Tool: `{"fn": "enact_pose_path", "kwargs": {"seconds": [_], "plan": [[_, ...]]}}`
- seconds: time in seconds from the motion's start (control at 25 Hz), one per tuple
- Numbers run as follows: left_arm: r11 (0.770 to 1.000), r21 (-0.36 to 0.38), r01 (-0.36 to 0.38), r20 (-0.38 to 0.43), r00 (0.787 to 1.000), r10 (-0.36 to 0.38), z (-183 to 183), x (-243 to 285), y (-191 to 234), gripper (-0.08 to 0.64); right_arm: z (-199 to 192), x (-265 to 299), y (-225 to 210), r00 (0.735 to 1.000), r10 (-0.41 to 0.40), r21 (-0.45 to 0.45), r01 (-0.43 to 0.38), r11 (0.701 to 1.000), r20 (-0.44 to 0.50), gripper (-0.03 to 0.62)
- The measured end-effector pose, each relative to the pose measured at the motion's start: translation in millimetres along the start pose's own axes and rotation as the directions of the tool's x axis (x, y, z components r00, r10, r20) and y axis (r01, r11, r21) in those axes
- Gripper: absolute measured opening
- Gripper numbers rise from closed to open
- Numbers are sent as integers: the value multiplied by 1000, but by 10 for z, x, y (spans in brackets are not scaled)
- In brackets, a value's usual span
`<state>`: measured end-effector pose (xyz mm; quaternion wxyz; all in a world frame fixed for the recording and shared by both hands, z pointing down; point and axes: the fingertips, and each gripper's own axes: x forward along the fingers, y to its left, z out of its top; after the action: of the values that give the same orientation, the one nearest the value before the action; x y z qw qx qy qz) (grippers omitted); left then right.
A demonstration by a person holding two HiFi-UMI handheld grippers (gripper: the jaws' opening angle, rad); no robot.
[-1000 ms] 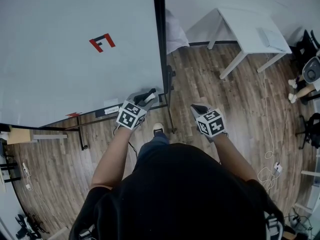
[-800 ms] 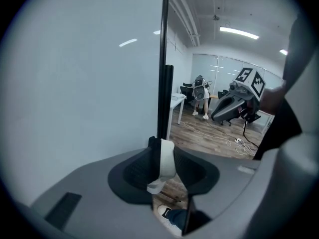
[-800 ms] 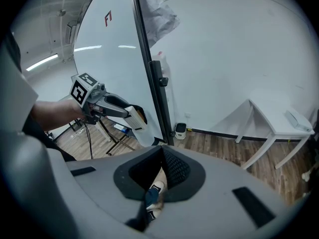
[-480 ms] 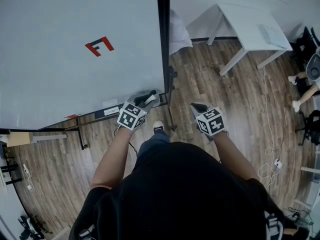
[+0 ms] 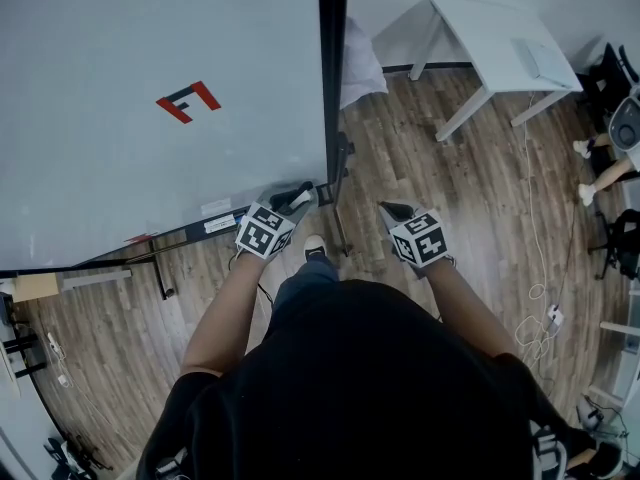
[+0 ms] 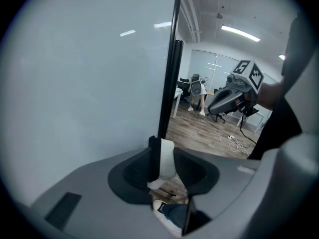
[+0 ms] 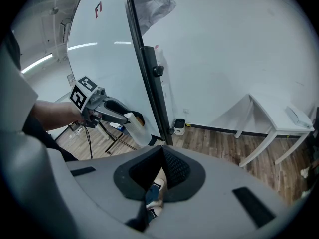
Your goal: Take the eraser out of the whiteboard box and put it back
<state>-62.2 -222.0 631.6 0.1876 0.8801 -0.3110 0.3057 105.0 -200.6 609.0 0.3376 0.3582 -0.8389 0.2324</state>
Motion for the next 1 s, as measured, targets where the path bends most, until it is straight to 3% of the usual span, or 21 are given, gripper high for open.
{"fn": "enact_pose_path", "kwargs": {"seconds": [1.0], "plan": [[998,20,62,-72,996,-60,-221,307,30,147,-39,152,-46,999,-16,28,17,999,-35,-3]]}}
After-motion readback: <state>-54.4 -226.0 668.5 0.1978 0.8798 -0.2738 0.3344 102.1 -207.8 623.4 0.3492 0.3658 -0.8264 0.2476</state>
